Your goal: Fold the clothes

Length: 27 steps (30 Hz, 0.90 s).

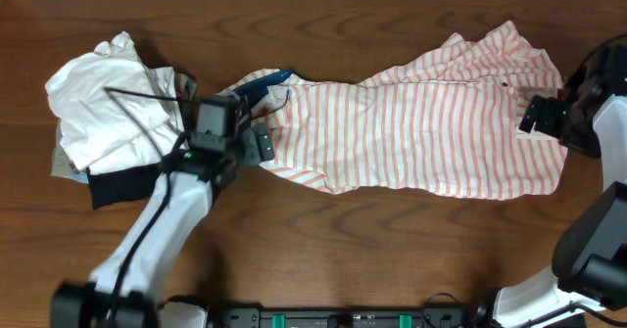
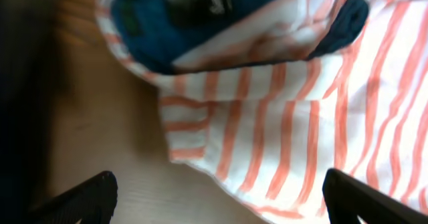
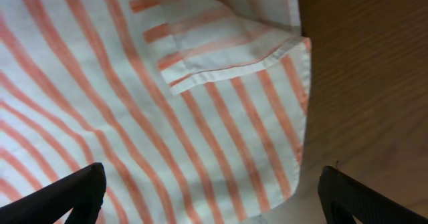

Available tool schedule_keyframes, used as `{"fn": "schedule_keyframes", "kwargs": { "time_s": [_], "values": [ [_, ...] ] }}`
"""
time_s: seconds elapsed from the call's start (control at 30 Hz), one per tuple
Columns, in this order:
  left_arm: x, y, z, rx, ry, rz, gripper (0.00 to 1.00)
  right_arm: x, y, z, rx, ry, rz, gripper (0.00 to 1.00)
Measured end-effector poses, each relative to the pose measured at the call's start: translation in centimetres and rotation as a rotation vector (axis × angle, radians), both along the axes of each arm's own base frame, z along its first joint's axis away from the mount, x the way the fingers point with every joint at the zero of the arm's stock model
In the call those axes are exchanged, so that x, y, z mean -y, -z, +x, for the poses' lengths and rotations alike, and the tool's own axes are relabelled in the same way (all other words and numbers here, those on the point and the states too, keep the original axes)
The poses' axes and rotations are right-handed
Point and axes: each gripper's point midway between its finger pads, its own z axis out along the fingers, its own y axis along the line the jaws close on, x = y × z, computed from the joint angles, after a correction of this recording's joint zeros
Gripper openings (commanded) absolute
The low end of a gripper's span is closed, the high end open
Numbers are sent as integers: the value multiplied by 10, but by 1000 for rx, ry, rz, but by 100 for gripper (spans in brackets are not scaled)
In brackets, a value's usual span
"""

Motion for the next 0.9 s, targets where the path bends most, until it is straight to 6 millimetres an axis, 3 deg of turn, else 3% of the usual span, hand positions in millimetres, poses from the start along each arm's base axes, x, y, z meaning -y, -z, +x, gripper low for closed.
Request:
{"fn": "schedule_keyframes", "kwargs": {
  "time_s": [0.17, 0.3, 0.57, 0.63, 0.67, 0.7, 0.73, 0.77, 0.9],
  "values": [
    [14, 37, 10, -69, 27, -79, 98, -4, 1, -3, -9, 0, 20, 99],
    [13, 56, 8, -127, 19, -105, 98, -6, 2, -5, -19, 0, 28, 99],
    [11, 66, 13, -130, 12, -127, 97, -6, 2, -6, -23, 1, 32, 99],
    [12, 70, 13, -139, 6, -131, 73, -6, 2, -6, -24, 2, 33, 99],
    [12, 72, 12, -147, 5, -133, 54, -7, 2, -7, -25, 2, 34, 99],
    [12, 74, 11, -154, 1, -139, 41, -7, 2, -7, -25, 2, 35, 99],
    [14, 75, 10, -161, 7, -150, 20, -7, 2, -7, -26, 2, 35, 99],
    [17, 76, 9, -168, 12, -162, 6, -7, 2, -7, -28, 2, 36, 99],
    [27, 75, 4, -191, 40, -218, 6, -9, 3, -13, -50, 3, 45, 95]
  ]
}}
